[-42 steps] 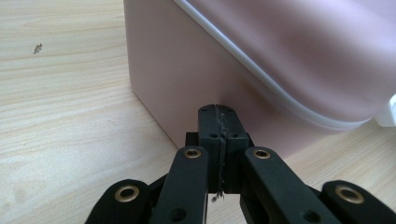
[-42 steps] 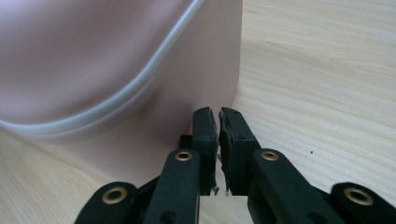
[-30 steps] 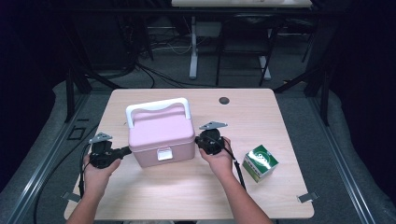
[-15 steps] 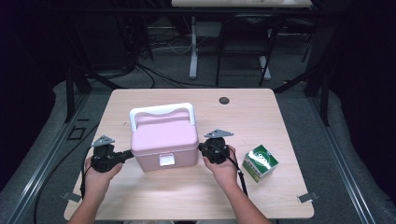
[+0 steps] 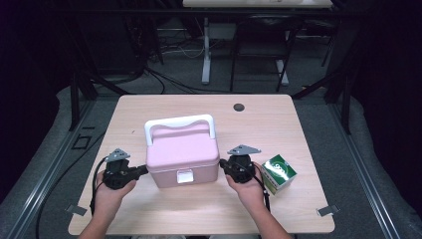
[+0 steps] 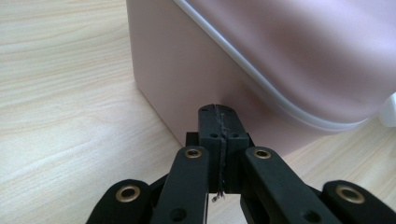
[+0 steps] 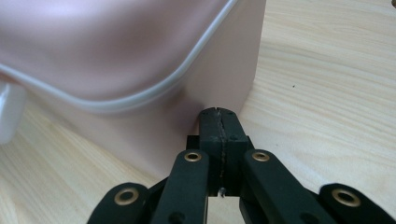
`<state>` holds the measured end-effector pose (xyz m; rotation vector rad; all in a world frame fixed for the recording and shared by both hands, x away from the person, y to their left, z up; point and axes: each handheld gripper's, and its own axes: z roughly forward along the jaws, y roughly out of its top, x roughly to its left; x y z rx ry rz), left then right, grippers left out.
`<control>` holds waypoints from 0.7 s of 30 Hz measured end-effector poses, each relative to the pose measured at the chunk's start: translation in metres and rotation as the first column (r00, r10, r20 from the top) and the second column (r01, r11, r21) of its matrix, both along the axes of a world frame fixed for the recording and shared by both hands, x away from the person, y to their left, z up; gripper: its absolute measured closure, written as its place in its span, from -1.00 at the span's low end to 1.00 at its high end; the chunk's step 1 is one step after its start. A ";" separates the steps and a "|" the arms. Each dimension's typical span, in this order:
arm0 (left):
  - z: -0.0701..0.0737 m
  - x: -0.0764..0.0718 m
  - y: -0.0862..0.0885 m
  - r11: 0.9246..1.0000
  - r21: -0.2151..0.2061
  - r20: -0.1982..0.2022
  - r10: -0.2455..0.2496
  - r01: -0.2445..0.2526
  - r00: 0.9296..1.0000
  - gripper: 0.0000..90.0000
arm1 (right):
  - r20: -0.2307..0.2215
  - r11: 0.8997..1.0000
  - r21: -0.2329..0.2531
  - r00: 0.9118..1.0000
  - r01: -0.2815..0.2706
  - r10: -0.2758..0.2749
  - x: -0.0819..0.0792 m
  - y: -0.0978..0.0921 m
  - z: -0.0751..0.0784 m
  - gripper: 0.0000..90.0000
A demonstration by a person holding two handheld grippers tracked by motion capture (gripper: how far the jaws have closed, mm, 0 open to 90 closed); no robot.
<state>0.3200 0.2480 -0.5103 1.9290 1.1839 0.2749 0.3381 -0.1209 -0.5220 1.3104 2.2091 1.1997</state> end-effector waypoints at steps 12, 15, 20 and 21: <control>-0.001 0.001 -0.001 1.000 0.005 0.002 -0.012 0.012 1.000 1.00 | 0.014 0.999 0.020 1.000 -0.026 0.026 0.011 -0.002 -0.004 1.00; 0.001 -0.001 -0.002 0.999 0.029 0.006 -0.036 0.036 0.999 1.00 | 0.021 1.000 0.018 0.999 -0.025 0.025 0.004 -0.004 -0.001 1.00; 0.002 -0.003 -0.004 0.999 0.041 0.005 -0.036 0.035 0.999 1.00 | 0.030 0.999 0.017 0.999 -0.041 0.041 -0.009 -0.008 0.001 1.00; 0.002 -0.004 -0.005 0.999 0.034 -0.002 -0.040 0.040 0.999 1.00 | 0.029 0.999 0.014 0.999 -0.045 0.045 -0.012 -0.008 0.001 1.00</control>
